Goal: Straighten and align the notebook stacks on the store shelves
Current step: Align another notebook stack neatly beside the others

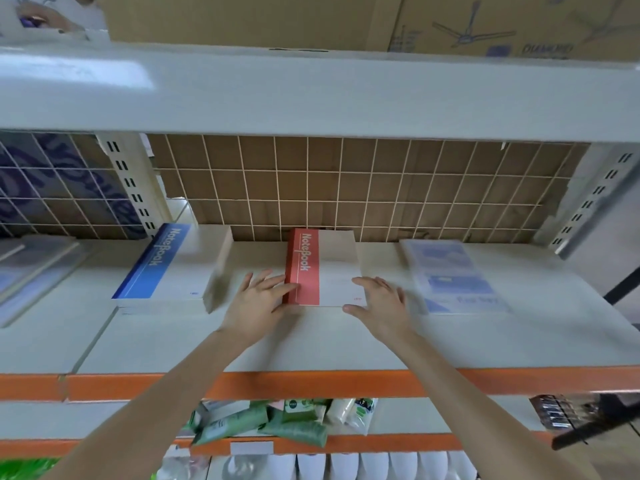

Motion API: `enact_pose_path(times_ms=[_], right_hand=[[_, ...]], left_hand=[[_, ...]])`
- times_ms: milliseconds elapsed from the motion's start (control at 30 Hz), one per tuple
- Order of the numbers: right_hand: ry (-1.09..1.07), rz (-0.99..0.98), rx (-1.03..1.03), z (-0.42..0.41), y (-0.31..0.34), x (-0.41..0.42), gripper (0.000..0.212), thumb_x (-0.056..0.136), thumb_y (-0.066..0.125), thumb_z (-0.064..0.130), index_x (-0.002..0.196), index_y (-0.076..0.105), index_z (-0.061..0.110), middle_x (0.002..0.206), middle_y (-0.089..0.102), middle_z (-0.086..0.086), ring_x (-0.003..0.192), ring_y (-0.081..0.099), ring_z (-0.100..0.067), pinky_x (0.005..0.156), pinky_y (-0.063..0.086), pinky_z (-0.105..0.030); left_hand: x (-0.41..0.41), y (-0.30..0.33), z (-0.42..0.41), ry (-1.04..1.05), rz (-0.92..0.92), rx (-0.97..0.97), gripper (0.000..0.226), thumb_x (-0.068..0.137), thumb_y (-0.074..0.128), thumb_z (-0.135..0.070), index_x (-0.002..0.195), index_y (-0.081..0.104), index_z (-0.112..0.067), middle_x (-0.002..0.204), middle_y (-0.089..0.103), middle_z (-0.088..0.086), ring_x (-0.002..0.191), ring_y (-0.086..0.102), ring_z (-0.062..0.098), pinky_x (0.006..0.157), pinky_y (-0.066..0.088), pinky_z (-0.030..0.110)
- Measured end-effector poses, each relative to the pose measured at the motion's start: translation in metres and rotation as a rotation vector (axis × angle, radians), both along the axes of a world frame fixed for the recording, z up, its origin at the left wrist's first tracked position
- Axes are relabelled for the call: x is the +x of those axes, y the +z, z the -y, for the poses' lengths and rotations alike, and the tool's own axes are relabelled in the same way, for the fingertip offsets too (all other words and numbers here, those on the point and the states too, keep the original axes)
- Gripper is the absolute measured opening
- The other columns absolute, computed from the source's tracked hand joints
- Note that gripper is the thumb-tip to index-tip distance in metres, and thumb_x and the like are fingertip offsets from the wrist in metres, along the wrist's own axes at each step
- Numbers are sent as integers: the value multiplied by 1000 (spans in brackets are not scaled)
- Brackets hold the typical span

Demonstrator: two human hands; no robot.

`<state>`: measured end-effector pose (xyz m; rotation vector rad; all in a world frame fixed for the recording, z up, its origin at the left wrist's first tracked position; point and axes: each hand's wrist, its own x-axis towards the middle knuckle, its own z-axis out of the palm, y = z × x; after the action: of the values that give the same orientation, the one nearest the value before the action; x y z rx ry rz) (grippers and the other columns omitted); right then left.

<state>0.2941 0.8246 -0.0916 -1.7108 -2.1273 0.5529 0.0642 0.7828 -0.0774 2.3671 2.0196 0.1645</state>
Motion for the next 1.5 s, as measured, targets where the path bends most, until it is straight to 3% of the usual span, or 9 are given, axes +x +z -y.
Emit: enact_pose_path(times_ms=[300,733,1000,1233,1333,1400,1500], right_hand=[[-22,6,20,-7,0,-1,56,84,65,43,134,47,25,136,50,6,136,28,-8,114,8,-38],[-17,68,63,-9,-4,3,57,84,64,48,134,49,26,131,55,7,139,25,-6,112,1,-37],[16,139,64,-16,0,2,60,81,65,51,133,50,24,132,56,3,141,21,-7,113,-2,-41],[61,249,165,-15,-3,6,62,81,58,58,132,50,25,134,54,5,140,23,-6,104,-14,-37],[104,312,178,-15,0,9,69,80,55,62,139,42,27,143,44,5,143,18,-10,107,-14,-42],[128,350,172,-14,2,10,82,78,55,66,147,26,31,153,26,2,145,6,-16,109,-14,-48],[178,345,212,-9,6,-1,89,78,55,67,150,15,31,159,6,0,146,-5,-22,106,-18,-47]], left_hand=[[-5,-7,-11,7,170,4,44,96,45,-38,140,42,-31,150,33,-10,143,16,11,115,4,34],[-8,-12,-14,-13,233,34,44,94,51,-35,137,47,-28,148,37,-8,142,21,11,115,3,33],[-5,-10,-16,14,224,8,45,92,52,-38,136,47,-29,146,40,-8,142,21,9,115,1,35],[1,-3,-12,63,92,-39,54,93,46,-47,142,36,-26,147,34,-7,140,19,8,115,4,49],[9,-3,-3,89,62,-59,60,94,33,-54,146,22,-26,154,21,-3,144,8,19,115,2,54],[13,-2,8,124,66,-39,80,82,17,-69,149,10,-25,157,7,2,145,0,25,114,-1,51],[4,-2,26,167,120,50,74,89,29,-61,150,8,-24,158,1,3,145,-3,24,115,-1,48]])
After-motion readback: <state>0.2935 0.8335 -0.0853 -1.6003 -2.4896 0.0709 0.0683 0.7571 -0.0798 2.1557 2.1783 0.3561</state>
